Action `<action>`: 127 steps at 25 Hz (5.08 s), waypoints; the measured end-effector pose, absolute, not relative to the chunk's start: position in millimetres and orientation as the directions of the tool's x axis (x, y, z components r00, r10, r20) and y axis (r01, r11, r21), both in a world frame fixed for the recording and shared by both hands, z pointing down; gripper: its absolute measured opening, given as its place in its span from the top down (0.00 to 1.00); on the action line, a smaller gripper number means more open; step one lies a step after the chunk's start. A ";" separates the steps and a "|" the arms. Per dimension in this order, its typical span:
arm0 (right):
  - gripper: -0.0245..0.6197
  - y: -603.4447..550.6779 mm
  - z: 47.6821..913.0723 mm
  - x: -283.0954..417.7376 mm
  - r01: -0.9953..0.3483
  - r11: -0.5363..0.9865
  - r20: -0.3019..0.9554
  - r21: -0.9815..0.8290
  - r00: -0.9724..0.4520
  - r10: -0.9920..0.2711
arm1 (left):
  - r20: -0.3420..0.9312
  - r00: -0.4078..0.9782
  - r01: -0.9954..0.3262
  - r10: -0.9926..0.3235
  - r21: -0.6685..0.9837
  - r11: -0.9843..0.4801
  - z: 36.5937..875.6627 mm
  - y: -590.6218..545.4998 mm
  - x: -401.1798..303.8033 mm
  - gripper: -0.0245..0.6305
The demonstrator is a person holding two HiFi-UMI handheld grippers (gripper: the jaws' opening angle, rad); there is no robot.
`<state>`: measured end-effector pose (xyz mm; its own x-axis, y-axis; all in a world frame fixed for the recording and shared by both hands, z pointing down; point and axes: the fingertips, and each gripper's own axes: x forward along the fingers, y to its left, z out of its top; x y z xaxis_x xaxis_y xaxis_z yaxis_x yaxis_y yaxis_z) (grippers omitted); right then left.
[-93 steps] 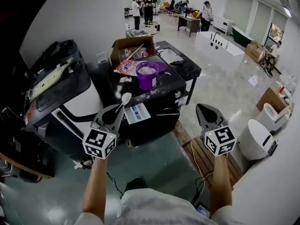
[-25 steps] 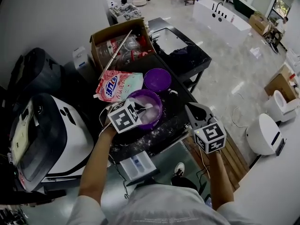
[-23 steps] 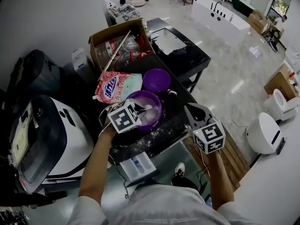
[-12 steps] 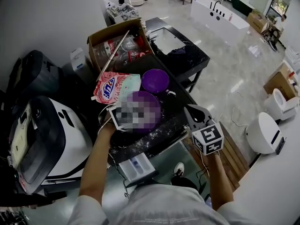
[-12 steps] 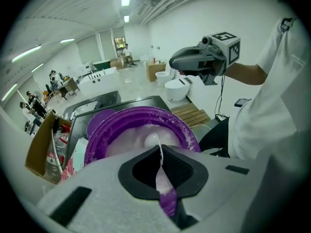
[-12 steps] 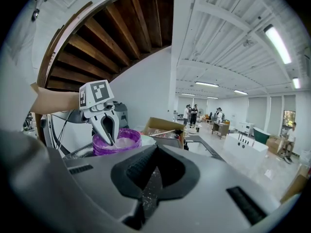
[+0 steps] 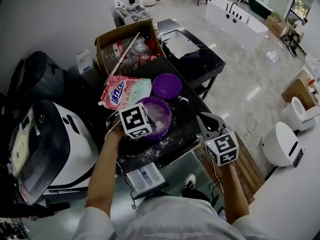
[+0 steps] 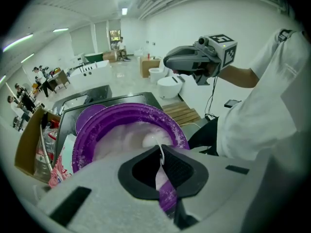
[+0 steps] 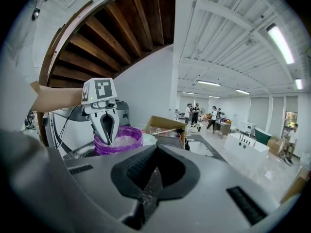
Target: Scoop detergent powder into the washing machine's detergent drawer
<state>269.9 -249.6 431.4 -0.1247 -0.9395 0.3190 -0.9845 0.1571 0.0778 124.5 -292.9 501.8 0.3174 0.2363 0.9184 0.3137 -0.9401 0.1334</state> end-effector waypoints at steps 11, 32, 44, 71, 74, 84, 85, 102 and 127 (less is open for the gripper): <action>0.95 -254.3 429.4 263.4 -0.982 0.180 0.309 0.048 -0.157 -0.938 | 0.877 0.412 0.204 0.246 0.174 -0.963 493.9 -296.9 117.5 0.94; 0.95 -273.4 426.5 232.0 -0.963 0.264 0.299 0.056 -0.237 -0.924 | 0.592 0.800 -0.142 0.097 0.345 -0.928 461.9 -326.6 91.7 0.94; 0.95 -281.6 412.1 211.4 -0.952 0.296 0.265 0.076 -0.267 -0.927 | 0.210 0.947 -0.320 -0.242 0.599 -0.734 442.7 -356.9 67.5 0.94; 0.95 -258.1 357.3 131.1 -0.779 0.618 0.099 0.106 -0.610 -0.786 | -0.179 0.679 -0.352 -0.712 0.772 -0.530 357.6 -255.7 -72.9 0.94; 0.95 -247.5 356.7 119.9 -0.736 0.669 0.094 0.103 -0.662 -0.743 | -0.157 0.620 -0.401 -0.768 0.779 -0.483 366.2 -226.6 -84.6 0.94; 0.95 -211.2 384.3 69.8 -0.613 0.789 0.147 0.033 -0.778 -0.611 | -0.058 0.497 -0.499 -0.866 0.797 -0.340 408.1 -159.5 -128.1 0.94; 0.95 -208.8 389.7 64.7 -0.612 0.790 0.161 0.032 -0.777 -0.608 | -0.032 0.489 -0.523 -0.872 0.789 -0.323 414.7 -156.5 -135.5 0.94; 0.96 -176.1 453.3 11.7 -0.639 0.770 0.302 -0.004 -0.734 -0.608 | 0.128 0.599 -0.569 -0.790 0.763 -0.308 484.8 -139.2 -171.9 0.94; 0.95 -152.3 518.3 0.5 -0.655 0.756 0.473 -0.015 -0.671 -0.571 | 0.472 0.671 -0.732 -0.572 0.545 -0.408 591.3 -124.9 -138.4 0.94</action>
